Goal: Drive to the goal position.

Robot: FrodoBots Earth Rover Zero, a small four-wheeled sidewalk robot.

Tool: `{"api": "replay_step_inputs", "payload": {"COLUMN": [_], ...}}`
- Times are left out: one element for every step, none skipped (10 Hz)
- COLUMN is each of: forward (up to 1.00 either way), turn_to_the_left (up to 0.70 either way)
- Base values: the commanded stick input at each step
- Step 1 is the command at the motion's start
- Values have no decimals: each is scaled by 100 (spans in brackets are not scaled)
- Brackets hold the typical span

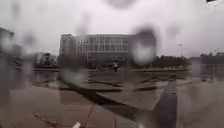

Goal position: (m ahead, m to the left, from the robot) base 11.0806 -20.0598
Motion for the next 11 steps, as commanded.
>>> {"api": "replay_step_inputs", "payload": {"forward": [70,70,70,70,70,69,69,69,69,69,70], "turn_to_the_left": [1,1,1,1,1,1,1,1,1,1,1]}}
